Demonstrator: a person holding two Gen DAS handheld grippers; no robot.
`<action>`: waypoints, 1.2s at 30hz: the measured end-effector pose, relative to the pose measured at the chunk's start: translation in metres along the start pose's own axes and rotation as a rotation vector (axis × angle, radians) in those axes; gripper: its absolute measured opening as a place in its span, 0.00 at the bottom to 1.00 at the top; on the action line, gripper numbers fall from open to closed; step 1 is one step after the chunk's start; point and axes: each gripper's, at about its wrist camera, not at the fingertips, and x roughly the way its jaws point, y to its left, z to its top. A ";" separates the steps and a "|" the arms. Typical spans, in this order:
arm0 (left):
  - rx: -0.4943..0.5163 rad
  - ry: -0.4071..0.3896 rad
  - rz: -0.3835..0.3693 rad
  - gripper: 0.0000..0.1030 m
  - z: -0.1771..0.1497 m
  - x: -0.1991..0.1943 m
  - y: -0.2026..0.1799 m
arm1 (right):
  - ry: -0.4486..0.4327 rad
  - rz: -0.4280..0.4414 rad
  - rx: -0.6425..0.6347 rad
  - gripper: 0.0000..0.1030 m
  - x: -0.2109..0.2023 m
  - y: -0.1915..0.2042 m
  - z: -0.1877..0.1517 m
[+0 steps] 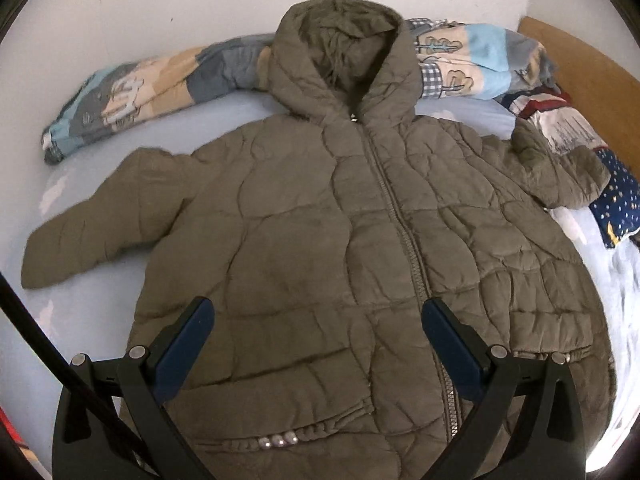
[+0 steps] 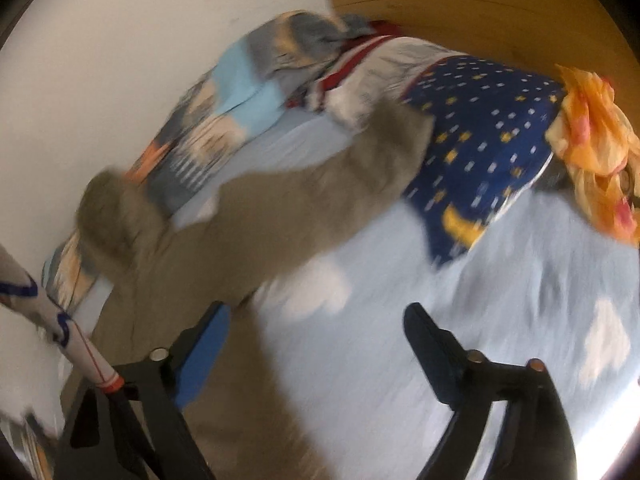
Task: Fold large clothes
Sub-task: 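Grasp the jacket sleeve cuff with the right tool and fold it across the body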
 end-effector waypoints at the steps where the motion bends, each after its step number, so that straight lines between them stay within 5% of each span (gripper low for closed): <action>1: -0.006 0.004 -0.014 1.00 0.001 0.001 0.003 | -0.002 -0.008 0.015 0.69 0.012 -0.016 0.022; 10: -0.031 0.020 0.016 1.00 0.002 0.017 0.020 | -0.062 -0.021 0.231 0.58 0.088 -0.104 0.117; 22: 0.025 0.026 0.025 1.00 -0.005 0.029 0.015 | -0.067 -0.095 0.277 0.55 0.152 -0.133 0.160; 25: 0.039 0.031 0.028 1.00 -0.006 0.031 0.012 | -0.037 -0.110 0.236 0.17 0.162 -0.126 0.160; 33: 0.022 0.016 0.004 1.00 -0.007 0.023 0.012 | -0.224 -0.115 0.242 0.13 0.080 -0.105 0.166; 36: 0.045 0.077 0.024 1.00 -0.015 0.035 0.005 | -0.282 -0.078 0.221 0.13 0.034 -0.087 0.173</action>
